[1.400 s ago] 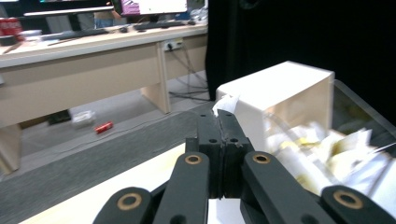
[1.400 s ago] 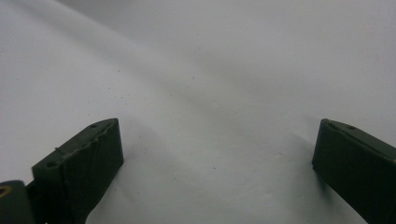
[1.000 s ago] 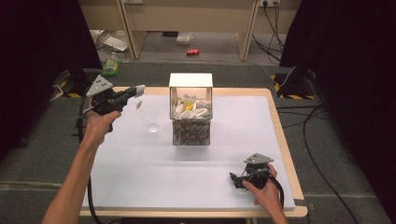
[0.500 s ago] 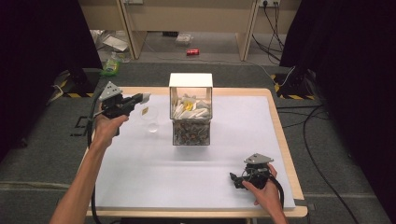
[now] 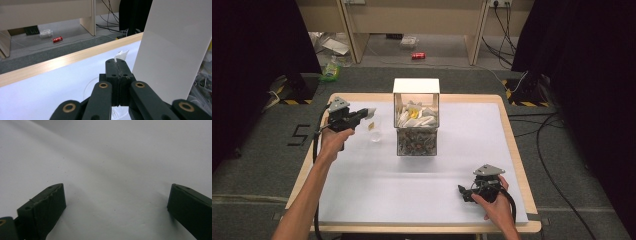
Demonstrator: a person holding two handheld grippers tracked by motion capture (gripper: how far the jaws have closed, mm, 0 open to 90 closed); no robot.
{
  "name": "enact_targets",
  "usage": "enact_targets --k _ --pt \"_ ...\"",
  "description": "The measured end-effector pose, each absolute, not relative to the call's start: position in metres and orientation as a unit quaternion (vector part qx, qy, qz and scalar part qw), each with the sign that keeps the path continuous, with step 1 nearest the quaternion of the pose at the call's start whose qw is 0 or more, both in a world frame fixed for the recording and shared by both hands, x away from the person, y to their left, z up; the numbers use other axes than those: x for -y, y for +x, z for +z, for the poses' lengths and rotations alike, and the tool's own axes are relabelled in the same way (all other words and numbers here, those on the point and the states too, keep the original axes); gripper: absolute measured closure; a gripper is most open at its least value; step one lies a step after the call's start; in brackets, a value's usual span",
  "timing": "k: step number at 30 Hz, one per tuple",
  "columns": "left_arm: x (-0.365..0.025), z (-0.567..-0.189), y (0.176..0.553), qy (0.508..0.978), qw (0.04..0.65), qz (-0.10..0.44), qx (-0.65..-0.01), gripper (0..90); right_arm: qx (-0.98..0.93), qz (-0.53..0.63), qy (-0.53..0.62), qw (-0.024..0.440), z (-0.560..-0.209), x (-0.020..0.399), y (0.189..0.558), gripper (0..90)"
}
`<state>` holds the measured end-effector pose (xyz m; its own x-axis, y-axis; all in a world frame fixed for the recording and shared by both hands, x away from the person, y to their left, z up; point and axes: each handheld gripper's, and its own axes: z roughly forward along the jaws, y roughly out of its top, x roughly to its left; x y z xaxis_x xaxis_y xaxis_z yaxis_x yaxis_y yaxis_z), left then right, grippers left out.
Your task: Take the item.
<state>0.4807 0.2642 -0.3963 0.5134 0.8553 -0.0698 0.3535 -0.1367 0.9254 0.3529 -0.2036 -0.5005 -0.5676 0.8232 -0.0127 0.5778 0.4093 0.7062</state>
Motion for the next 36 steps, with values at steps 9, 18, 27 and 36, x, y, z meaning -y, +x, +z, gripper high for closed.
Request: enact_targets --k 9,18,27,36 --pt "-0.26 -0.411 0.482 0.718 0.492 0.24 -0.431 89.3 -0.819 0.336 0.429 0.182 -0.501 0.203 0.353 2.4" --pt "-0.259 -0.422 0.486 0.725 0.473 0.24 -0.44 89.0 -0.818 0.335 0.43 0.181 -0.5 0.203 0.353 2.4" --pt "-0.258 -0.429 0.488 0.729 0.456 0.245 -0.448 86.0 -0.818 0.335 0.43 0.181 -0.5 0.203 0.353 2.3" --pt "-0.26 -0.424 0.486 0.719 0.471 0.246 -0.448 75.1 -0.818 0.335 0.43 0.181 -0.5 0.203 0.353 2.3"
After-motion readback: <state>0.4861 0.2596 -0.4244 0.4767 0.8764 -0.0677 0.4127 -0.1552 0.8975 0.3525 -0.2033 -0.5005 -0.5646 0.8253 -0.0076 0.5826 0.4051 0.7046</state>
